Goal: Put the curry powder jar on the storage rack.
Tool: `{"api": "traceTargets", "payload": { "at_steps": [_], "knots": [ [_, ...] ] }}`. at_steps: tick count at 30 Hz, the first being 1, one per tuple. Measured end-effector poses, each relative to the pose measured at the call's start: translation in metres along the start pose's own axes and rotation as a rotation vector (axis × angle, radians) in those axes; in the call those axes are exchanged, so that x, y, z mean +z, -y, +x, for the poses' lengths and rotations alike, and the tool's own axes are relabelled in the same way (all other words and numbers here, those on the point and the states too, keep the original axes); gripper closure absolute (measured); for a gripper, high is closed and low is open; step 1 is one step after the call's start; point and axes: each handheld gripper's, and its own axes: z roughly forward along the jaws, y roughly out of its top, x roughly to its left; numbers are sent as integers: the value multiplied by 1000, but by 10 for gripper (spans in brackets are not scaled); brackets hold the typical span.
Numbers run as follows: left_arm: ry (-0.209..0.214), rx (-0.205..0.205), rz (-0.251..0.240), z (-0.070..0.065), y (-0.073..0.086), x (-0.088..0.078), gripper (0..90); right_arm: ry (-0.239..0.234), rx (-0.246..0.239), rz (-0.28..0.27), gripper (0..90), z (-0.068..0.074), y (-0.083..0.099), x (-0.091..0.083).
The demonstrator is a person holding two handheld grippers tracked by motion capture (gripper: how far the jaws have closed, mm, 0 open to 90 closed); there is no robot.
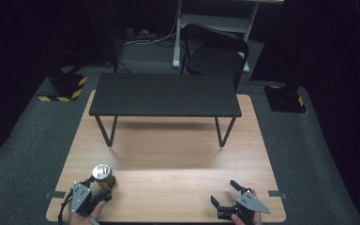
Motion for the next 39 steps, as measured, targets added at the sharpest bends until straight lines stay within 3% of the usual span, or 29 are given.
{"api": "traceTargets", "payload": {
  "at_steps": [3,15,33,39],
  "knots": [
    [24,21,-3,-5,-7,1,307,3,0,1,1,0,0,0],
    [56,25,-29,-24,-39,9,307,1,1,-2,1,0,0,0],
    [35,40,-56,-58,-139,25,307,2,5,-4,1,0,1,0],
    [31,54,-78,-64,-162,30,307,0,4,-5,1,0,1,0]
  ]
}}
